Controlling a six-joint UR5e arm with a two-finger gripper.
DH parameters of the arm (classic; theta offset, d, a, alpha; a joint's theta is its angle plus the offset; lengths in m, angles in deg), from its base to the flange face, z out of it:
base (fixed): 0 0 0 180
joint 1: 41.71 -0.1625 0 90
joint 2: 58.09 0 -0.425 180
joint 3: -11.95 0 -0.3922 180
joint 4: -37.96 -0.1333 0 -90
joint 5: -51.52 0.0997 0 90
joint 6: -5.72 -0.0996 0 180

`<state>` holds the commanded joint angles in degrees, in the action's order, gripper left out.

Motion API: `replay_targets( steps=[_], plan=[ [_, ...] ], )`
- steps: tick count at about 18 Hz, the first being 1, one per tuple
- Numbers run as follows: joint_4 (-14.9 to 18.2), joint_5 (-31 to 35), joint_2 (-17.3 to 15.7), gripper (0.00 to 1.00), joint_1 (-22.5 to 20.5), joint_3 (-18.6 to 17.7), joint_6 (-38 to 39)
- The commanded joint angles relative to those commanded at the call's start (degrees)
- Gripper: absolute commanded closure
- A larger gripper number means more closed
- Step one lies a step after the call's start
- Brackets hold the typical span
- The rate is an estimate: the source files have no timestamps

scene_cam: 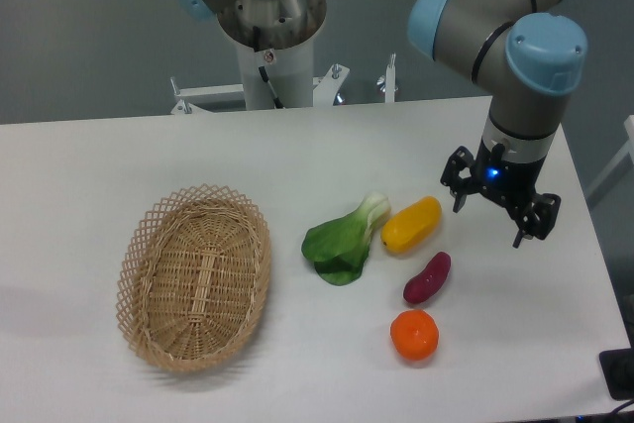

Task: Pick up the mango from the table
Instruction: 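Move the open gripper toward the yellow mango and lower it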

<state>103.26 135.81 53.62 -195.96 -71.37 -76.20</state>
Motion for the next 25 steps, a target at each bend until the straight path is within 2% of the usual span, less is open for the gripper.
replay_targets(
  steps=[5, 9, 14, 19, 22, 25],
  plan=[
    [0.09, 0.00, -0.44, 0.00, -0.70, -0.70, -0.09],
    [-0.88, 0.00, -2.54, 0.00, -2.98, -4.56, -5.35],
    [-0.88, 0.00, -2.72, 0.00, -4.57, -7.20, -10.54],
    [-1.49, -0.18, -3.95, 0.00, -5.28, -13.00, -14.33],
    [-4.30, -0.18, -4.04, 0.00, -4.75, -15.63, -13.97],
    [-9.12, 0.00, -4.04, 0.00, -4.22, -20.99, -14.06]
  ],
)
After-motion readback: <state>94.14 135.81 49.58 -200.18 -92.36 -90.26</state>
